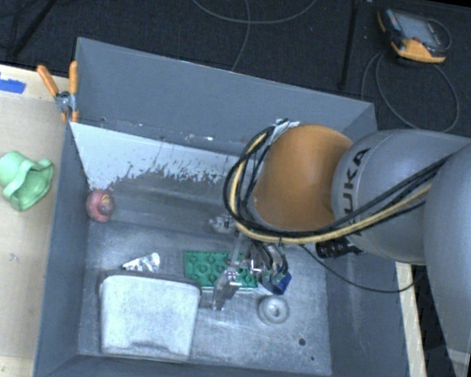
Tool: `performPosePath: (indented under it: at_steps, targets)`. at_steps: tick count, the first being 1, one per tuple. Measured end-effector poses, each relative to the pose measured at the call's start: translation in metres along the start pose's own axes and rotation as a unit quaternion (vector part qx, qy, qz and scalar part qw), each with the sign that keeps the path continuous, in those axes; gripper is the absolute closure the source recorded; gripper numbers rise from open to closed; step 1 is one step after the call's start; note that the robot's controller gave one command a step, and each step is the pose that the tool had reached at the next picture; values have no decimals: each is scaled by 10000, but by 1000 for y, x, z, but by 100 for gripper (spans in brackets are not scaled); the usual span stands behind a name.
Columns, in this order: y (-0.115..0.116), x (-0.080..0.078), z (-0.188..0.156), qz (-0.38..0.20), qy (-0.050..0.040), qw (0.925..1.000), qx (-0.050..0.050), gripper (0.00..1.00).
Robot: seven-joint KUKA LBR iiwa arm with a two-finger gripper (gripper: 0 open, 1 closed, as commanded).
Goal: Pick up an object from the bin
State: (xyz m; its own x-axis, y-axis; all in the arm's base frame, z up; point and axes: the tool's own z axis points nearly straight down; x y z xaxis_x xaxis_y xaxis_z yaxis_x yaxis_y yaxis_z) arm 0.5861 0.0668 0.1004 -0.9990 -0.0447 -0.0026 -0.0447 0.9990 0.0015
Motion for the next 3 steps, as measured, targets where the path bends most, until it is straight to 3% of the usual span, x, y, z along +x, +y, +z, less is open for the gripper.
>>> performPosePath:
  at_steps: [1,2,3]
  targets:
    - [-18,1,-15,236,6,9997,6,0]
    - [-21,-4,29,899,-5,9959,-3,0]
    - [-21,-5,28,901,2,9959,1,0]
